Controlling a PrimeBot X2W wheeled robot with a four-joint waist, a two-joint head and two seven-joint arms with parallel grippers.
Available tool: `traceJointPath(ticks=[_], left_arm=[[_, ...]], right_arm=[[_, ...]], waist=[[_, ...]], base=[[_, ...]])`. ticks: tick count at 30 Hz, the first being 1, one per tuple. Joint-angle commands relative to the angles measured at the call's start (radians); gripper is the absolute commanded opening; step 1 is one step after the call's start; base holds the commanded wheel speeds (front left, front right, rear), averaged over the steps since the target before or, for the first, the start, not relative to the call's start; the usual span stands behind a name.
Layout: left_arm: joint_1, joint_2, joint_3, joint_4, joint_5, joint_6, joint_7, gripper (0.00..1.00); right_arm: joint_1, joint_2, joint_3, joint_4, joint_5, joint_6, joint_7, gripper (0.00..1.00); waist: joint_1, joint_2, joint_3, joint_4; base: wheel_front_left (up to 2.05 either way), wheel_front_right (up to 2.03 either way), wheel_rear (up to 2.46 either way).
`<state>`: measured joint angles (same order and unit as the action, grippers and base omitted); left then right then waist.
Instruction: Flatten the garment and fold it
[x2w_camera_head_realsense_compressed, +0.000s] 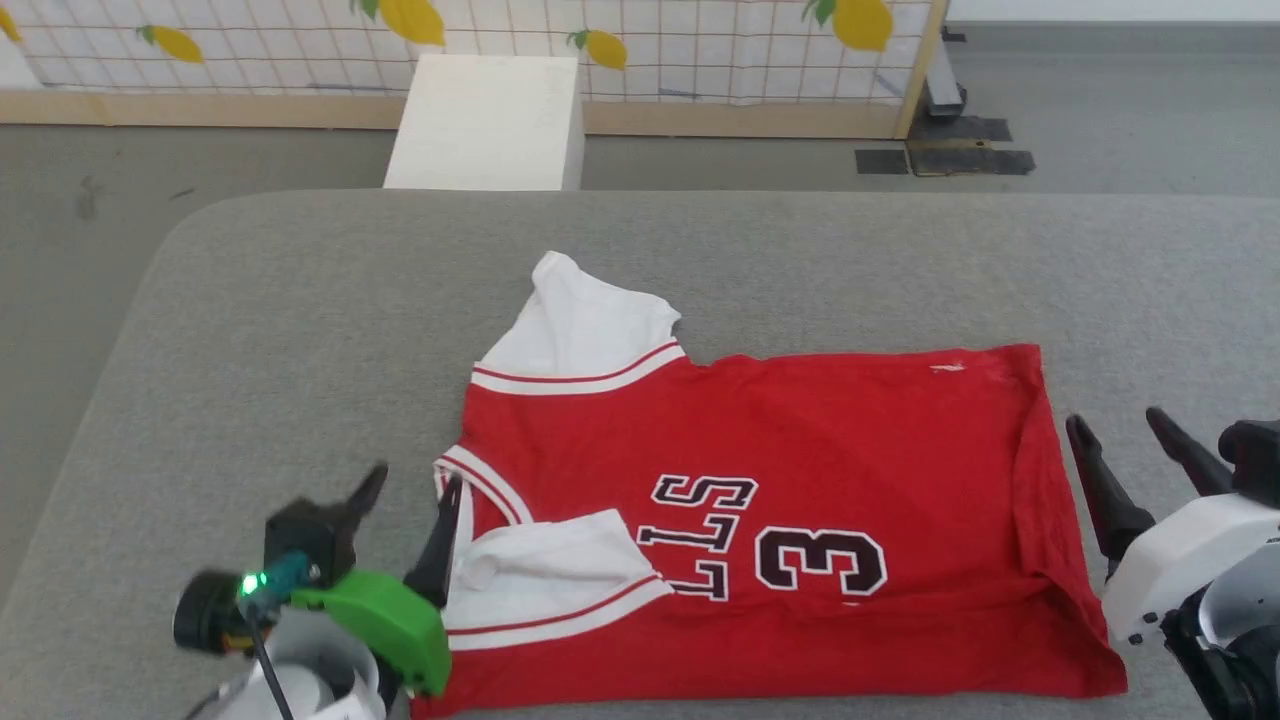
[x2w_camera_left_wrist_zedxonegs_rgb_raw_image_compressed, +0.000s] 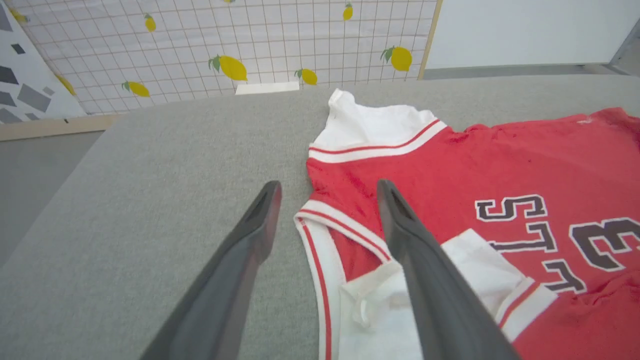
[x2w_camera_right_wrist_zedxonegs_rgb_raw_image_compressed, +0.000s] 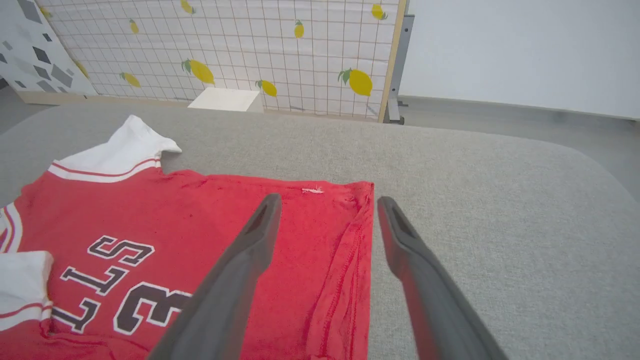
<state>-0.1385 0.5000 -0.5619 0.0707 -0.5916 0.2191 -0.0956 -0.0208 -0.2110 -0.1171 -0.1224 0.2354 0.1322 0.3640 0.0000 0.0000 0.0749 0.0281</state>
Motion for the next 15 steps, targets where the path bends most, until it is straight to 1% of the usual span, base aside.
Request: traceJointPath(ticks=[1,2,3,4,7,10,15], left_arm=[[-0.045,-0.005,0.009,-0.007,0.012,-0.013,-0.023,1.0],[-0.073,-0.004,0.011,-0.008,0.02,-0.023,-0.031,1.0],[-0.154,0.012,0.013,0.004,0.029,-0.056,-0.011,1.0],[-0.193,0.02,0.014,0.011,0.032,-0.072,0.003,1.0],[-0.304,0.046,0.017,0.035,0.036,-0.118,0.056,1.0],[-0.432,0.082,0.011,0.084,0.034,-0.181,0.15,1.0],[-0.62,0.144,-0.008,0.207,0.026,-0.286,0.321,1.0]], right_arm=[[-0.019,-0.003,0.012,-0.007,-0.012,-0.002,-0.053,1.0],[-0.024,-0.003,0.02,-0.011,-0.02,-0.002,-0.099,1.0],[-0.037,0.024,0.026,-0.013,-0.033,-0.002,-0.185,1.0],[-0.044,0.031,0.032,-0.013,-0.037,-0.002,-0.216,1.0],[-0.065,0.055,0.049,-0.01,-0.044,-0.002,-0.276,1.0],[-0.087,0.082,0.062,-0.009,-0.05,-0.002,-0.322,1.0],[-0.118,0.115,0.085,0.001,-0.064,-0.002,-0.364,1.0]], waist=[[0.0,0.0,0.018,-0.025],[0.0,0.0,0.028,-0.035],[0.0,0.0,0.064,-0.072],[0.0,0.0,0.08,-0.086],[0.0,0.0,0.129,-0.13],[0.0,0.0,0.188,-0.179],[0.0,0.0,0.273,-0.256]], base=[[0.0,0.0,0.0],[0.0,0.0,0.0],[0.0,0.0,0.0],[0.0,0.0,0.0],[0.0,0.0,0.0],[0.0,0.0,0.0],[0.0,0.0,0.0]])
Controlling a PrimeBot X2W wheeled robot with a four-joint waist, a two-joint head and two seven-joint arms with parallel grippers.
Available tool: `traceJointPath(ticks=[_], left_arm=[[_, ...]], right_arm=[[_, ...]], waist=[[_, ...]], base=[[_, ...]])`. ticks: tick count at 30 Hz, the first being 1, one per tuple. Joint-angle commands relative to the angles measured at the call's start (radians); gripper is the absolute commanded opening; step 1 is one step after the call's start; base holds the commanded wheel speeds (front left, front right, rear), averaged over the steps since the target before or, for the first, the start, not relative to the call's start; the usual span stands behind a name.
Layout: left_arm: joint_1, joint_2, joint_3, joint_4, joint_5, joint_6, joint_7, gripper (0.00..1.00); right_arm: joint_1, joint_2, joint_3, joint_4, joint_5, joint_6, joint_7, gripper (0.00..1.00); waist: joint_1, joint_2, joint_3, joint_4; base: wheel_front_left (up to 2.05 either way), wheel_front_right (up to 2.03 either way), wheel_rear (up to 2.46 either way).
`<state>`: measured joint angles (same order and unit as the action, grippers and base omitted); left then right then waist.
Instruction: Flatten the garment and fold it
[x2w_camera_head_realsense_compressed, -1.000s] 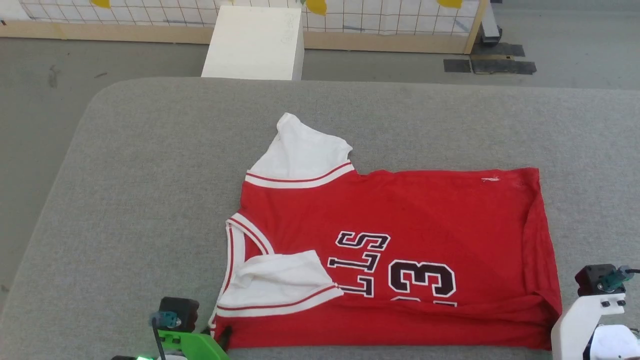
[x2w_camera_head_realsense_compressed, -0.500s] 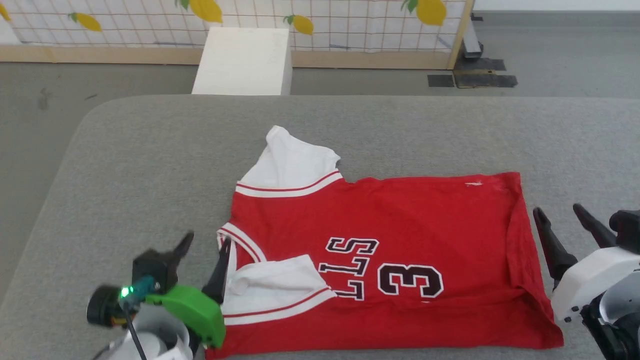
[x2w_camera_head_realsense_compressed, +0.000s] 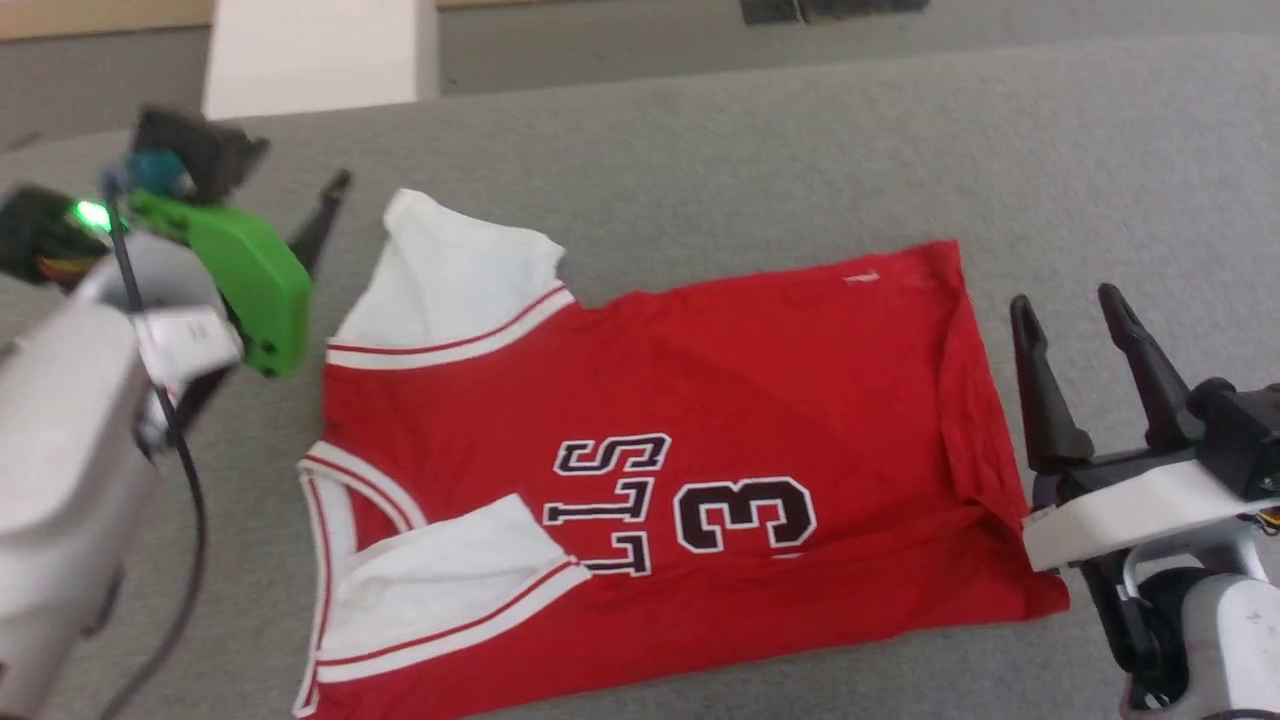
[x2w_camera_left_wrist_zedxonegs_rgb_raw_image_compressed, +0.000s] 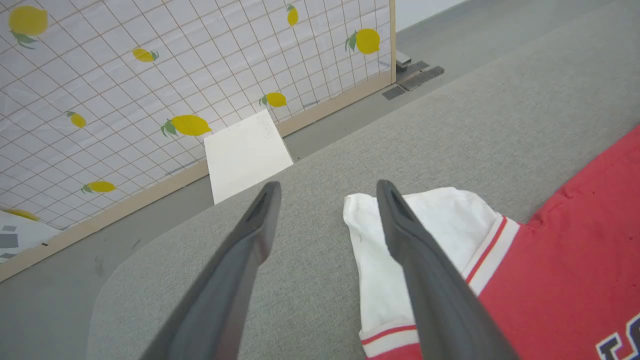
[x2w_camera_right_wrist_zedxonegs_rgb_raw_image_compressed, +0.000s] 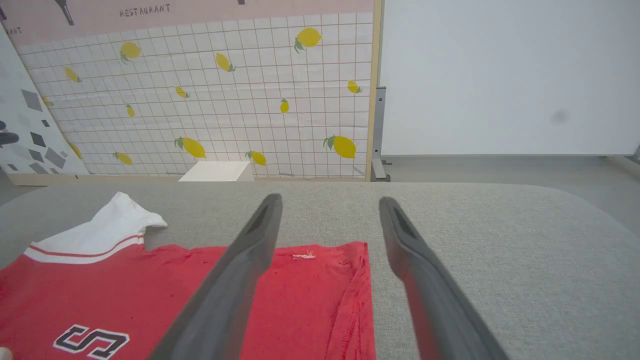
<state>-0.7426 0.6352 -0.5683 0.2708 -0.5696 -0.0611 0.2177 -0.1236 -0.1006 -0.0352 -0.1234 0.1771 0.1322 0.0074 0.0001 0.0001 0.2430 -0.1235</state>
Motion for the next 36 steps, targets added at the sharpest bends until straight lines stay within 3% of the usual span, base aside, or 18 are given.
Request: traceJointPath(ticks=[1,6,14,23,24,25,31,36], left_arm=[[-0.055,0.019,-0.011,0.034,0.001,-0.023,0.045,1.0],[-0.191,0.05,-0.059,0.136,-0.048,-0.062,0.22,1.0],[-0.301,0.066,-0.079,0.294,-0.141,-0.063,0.481,1.0],[-0.315,0.083,-0.113,0.346,-0.151,-0.066,0.57,1.0],[-0.311,0.081,-0.117,0.347,-0.164,-0.066,0.588,0.2],[-0.309,0.079,-0.117,0.345,-0.174,-0.067,0.596,0.0],[-0.31,0.067,-0.119,0.332,-0.175,-0.068,0.528,0.0],[-0.313,0.044,-0.114,0.329,-0.149,-0.068,0.394,0.0]], right_arm=[[-0.021,0.011,0.006,0.005,-0.008,-0.002,-0.016,1.0],[-0.041,0.03,0.016,0.027,-0.011,-0.002,-0.046,1.0],[-0.064,0.046,0.02,0.072,0.013,-0.002,-0.074,1.0],[-0.074,0.05,0.016,0.109,0.029,-0.002,-0.09,1.0],[-0.077,0.05,0.014,0.109,0.03,-0.002,-0.088,1.0],[-0.08,0.05,0.013,0.109,0.031,-0.002,-0.088,1.0],[-0.09,0.05,0.001,0.11,0.011,-0.002,-0.072,1.0],[-0.097,0.01,0.011,0.094,-0.014,-0.002,-0.018,1.0]], waist=[[-0.0001,-0.0001,0.121,-0.118],[-0.0001,-0.0001,0.184,-0.172],[-0.0001,-0.0001,0.245,-0.228],[-0.0001,-0.0001,0.276,-0.241],[-0.0001,-0.0001,0.277,-0.24],[-0.0001,-0.0001,0.277,-0.238],[-0.0001,-0.0001,0.261,-0.208],[-0.0001,-0.0001,0.214,-0.167]], base=[[0.0,0.0,0.0],[0.0,0.0,0.0],[0.0,0.0,0.0],[0.0,0.0,0.0],[0.0,0.0,0.0],[0.0,0.0,0.0],[0.0,0.0,0.0],[0.0,0.0,0.0]])
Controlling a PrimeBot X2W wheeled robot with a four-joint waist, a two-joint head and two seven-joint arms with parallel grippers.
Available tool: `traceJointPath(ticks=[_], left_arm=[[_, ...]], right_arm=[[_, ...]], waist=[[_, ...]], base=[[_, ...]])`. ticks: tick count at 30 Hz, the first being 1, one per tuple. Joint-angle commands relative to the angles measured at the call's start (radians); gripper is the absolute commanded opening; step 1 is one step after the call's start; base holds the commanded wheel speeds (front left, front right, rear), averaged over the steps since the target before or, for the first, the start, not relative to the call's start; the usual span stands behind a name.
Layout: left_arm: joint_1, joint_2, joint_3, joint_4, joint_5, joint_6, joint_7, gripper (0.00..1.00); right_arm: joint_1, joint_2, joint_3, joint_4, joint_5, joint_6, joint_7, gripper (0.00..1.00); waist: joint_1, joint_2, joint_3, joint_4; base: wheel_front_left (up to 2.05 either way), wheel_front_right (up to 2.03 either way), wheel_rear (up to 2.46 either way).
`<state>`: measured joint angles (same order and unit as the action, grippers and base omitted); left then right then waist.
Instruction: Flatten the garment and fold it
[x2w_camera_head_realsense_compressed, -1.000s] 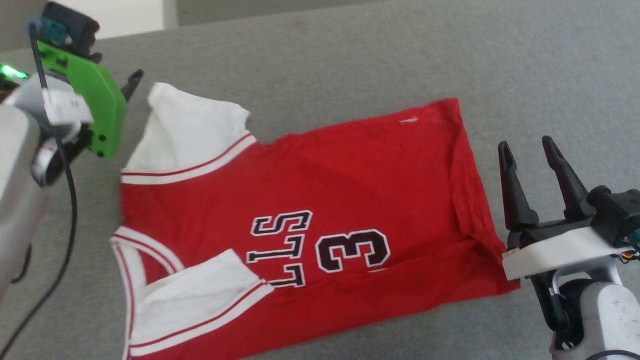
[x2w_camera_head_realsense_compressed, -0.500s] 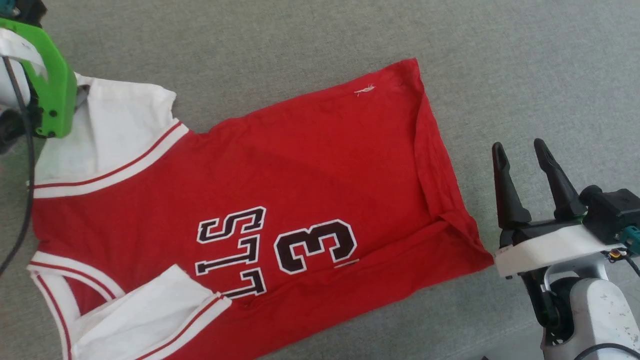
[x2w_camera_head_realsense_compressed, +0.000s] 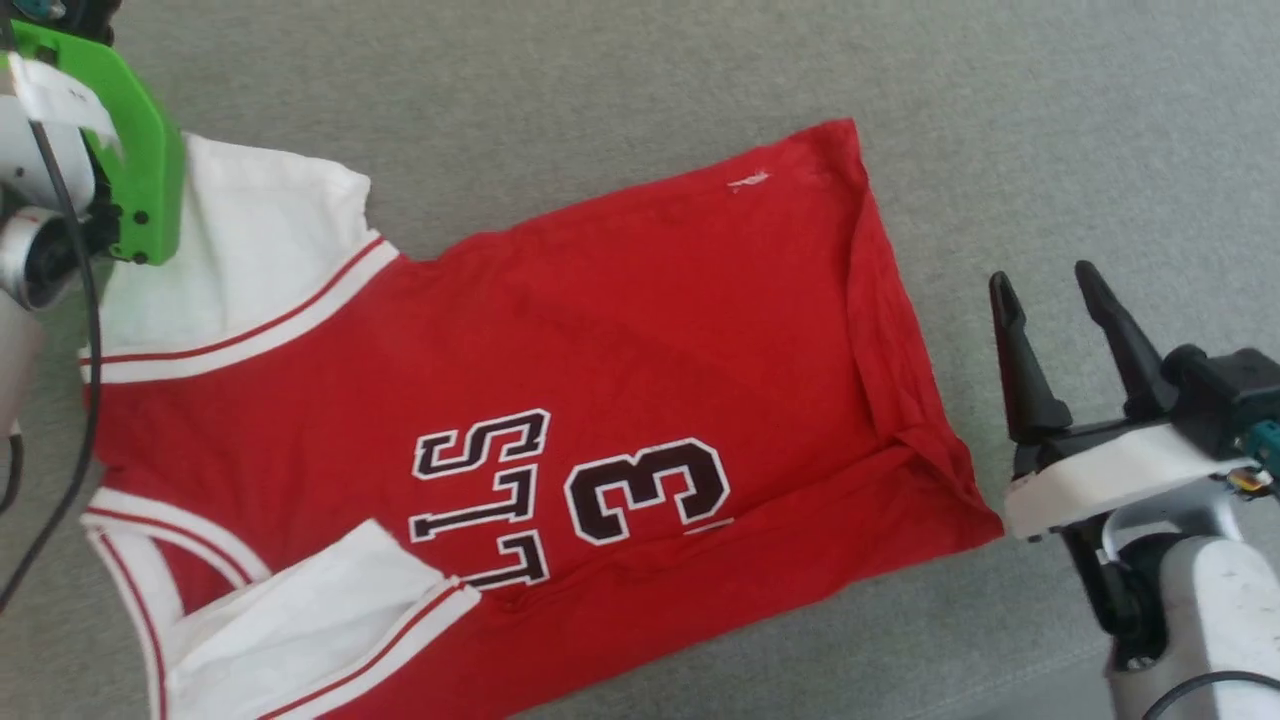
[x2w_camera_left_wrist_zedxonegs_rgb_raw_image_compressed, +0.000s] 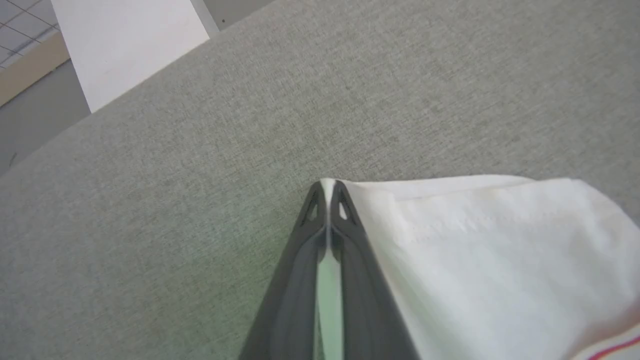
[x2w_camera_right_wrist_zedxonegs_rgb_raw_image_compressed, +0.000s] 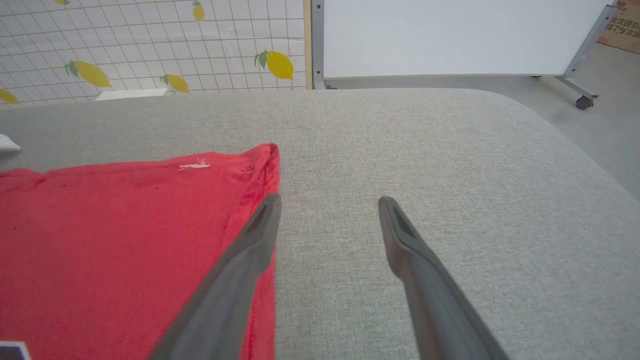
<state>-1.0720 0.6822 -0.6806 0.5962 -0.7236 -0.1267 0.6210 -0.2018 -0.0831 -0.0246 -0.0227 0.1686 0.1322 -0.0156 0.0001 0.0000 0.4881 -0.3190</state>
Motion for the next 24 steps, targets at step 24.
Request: traceJointPath(ticks=[24], left_arm=[[0.199,-0.103,-0.028,-0.463,0.044,0.043,-0.445,0.0]], right_arm=[[-0.431,-0.5,0.246,0.16,0.227,-0.002,0.835,1.0]], waist=[[-0.0001,0.0,-0.038,0.36]], base=[[0.0,0.0,0.0]])
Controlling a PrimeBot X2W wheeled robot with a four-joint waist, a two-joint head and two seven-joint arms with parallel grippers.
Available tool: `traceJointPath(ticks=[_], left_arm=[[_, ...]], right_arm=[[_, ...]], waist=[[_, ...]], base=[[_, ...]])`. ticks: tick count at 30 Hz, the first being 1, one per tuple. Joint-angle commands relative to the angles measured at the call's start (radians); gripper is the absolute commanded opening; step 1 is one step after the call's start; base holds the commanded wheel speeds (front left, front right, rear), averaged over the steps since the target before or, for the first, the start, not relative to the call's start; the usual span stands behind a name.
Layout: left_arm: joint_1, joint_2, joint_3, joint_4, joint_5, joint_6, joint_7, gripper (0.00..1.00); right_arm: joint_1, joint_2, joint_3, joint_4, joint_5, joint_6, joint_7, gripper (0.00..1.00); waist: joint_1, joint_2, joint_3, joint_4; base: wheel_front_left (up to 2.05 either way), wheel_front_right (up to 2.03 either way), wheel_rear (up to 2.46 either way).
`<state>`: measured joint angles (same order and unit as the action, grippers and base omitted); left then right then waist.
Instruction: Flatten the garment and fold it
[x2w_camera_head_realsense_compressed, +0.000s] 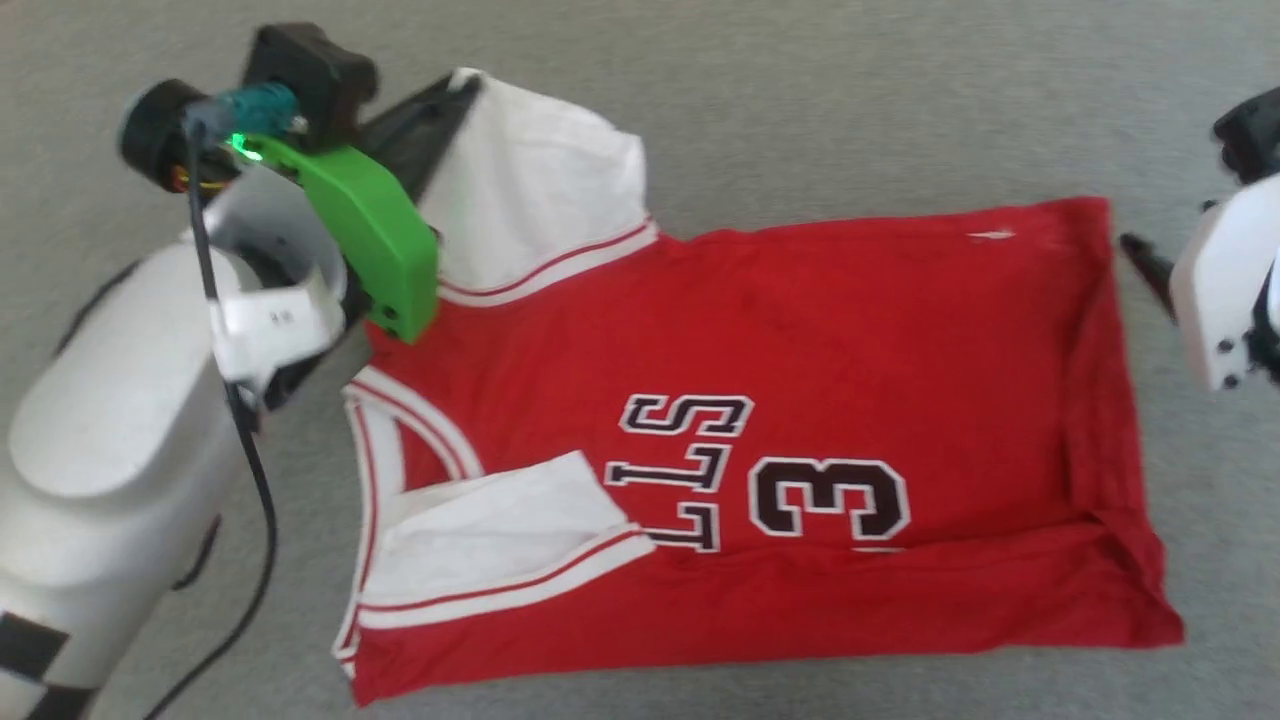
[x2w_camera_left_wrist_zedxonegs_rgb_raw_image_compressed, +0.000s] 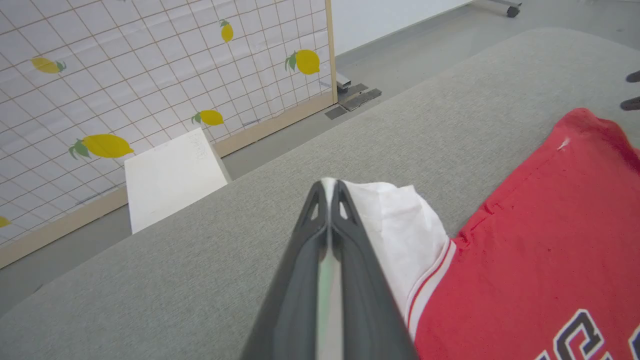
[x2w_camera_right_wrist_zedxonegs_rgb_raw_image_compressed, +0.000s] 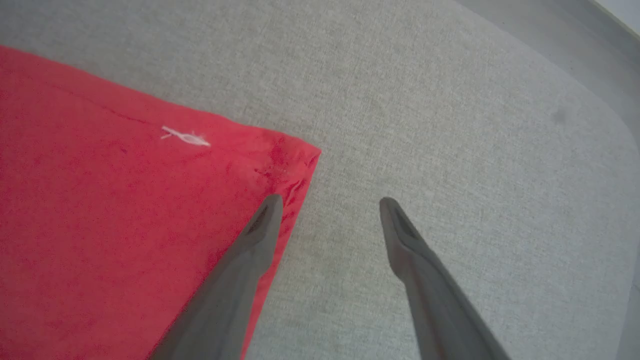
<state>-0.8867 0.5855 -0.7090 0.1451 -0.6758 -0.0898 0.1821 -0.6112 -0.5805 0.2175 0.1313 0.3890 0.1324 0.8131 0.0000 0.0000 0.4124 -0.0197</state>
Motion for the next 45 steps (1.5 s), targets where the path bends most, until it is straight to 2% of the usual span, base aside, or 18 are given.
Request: traceJointPath(ticks=[1,8,14,15,16,17,22,30,37,45], left_arm=[[0.02,-0.009,-0.001,-0.036,-0.004,0.011,-0.008,0.0],[0.049,-0.018,-0.024,-0.176,0.014,0.042,-0.002,0.0],[0.063,-0.02,-0.042,-0.222,0.025,0.055,0.005,0.0],[0.067,-0.02,-0.045,-0.224,0.025,0.057,0.006,0.0],[0.07,-0.02,-0.045,-0.223,0.023,0.058,0.007,0.0],[0.075,-0.02,-0.046,-0.22,0.02,0.06,0.007,0.0],[0.097,-0.014,-0.047,-0.193,0.015,0.066,-0.006,0.0],[0.17,-0.001,-0.018,-0.146,-0.02,0.099,-0.06,0.0],[0.305,0.025,0.012,-0.164,-0.074,0.151,-0.109,0.0],[0.473,0.08,0.025,-0.221,-0.125,0.216,-0.117,0.0]], right_arm=[[-0.041,-0.01,0.014,0.018,0.009,-0.002,0.018,1.0],[-0.124,-0.066,0.122,0.127,0.026,-0.002,0.079,1.0],[-0.135,-0.066,0.197,0.201,0.044,-0.002,0.056,1.0],[-0.133,-0.067,0.206,0.219,0.045,-0.002,0.056,0.79],[-0.131,-0.068,0.217,0.229,0.045,-0.002,0.057,0.35],[-0.13,-0.068,0.228,0.238,0.047,-0.002,0.052,0.0],[-0.135,-0.059,0.232,0.268,0.062,-0.002,-0.005,0.0],[-0.118,-0.043,0.178,0.281,0.082,-0.002,-0.177,0.0],[0.011,-0.046,0.108,0.221,0.096,-0.002,-0.249,0.0],[0.23,-0.01,0.008,0.129,0.081,-0.002,-0.28,0.0]], waist=[[0.0,0.0,0.044,0.07],[0.0,0.0,0.083,0.121],[0.0,0.0,0.097,0.138],[0.0,0.0,0.098,0.139],[0.0,0.0,0.098,0.139],[0.0,0.0,0.096,0.139],[0.0,0.0,0.064,0.126],[0.0,0.0,-0.052,0.099],[0.0,0.0,-0.165,0.097],[0.0,0.0,-0.258,0.099]], base=[[0.0,0.0,0.0],[0.0,0.0,0.0],[0.0,0.0,0.0],[0.0,0.0,0.0],[0.0,0.0,0.0],[0.0,0.0,0.0],[0.0,0.0,0.0],[0.0,0.0,0.0],[0.0,0.0,0.0],[0.0,0.0,0.0]])
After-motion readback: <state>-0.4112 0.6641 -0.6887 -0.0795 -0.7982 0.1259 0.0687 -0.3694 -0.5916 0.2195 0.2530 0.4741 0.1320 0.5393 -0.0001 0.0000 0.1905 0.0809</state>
